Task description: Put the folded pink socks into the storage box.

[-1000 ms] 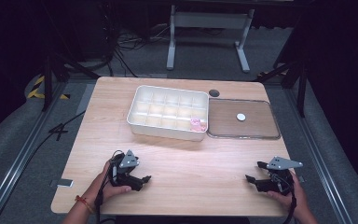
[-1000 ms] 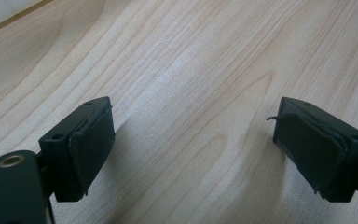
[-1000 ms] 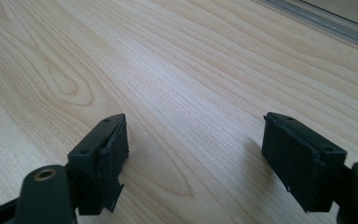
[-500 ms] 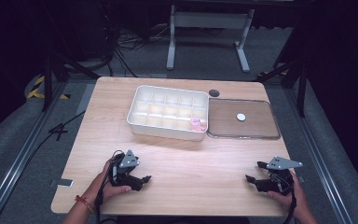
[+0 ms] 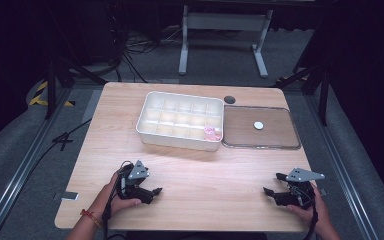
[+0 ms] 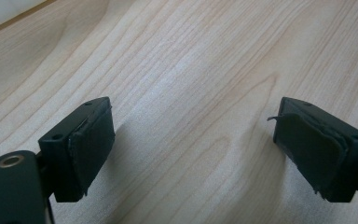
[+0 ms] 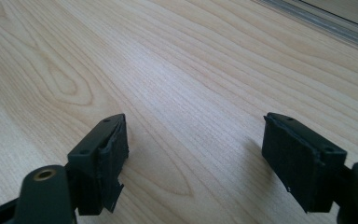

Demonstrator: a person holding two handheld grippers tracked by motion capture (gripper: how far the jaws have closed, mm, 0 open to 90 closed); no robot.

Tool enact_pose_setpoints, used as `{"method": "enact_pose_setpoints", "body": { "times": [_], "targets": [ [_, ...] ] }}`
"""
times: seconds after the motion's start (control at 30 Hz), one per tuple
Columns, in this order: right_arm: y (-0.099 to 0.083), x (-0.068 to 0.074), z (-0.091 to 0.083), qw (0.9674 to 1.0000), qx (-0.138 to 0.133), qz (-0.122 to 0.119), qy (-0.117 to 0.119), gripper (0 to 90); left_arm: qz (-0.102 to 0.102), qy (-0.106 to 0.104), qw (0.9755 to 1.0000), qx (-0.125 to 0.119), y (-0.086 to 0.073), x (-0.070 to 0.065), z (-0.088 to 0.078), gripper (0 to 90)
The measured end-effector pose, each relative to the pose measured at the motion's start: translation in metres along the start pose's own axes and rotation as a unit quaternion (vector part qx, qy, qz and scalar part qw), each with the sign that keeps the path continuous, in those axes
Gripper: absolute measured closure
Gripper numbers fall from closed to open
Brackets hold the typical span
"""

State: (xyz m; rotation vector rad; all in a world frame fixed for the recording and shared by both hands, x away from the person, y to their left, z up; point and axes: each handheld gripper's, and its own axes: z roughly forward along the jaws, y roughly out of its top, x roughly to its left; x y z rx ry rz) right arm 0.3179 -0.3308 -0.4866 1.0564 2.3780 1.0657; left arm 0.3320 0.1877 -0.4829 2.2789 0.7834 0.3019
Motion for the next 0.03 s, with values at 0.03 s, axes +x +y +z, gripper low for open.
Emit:
{"method": "enact_pose_setpoints", "body": {
  "times": [0.03],
  "targets": [
    [0.0000, 0.0000, 0.0000, 1.0000, 0.000, 0.000, 0.000, 23.0, 0.000, -0.001, 1.0000, 0.000, 0.0000, 0.0001, 0.0001, 12.5]
  ]
}}
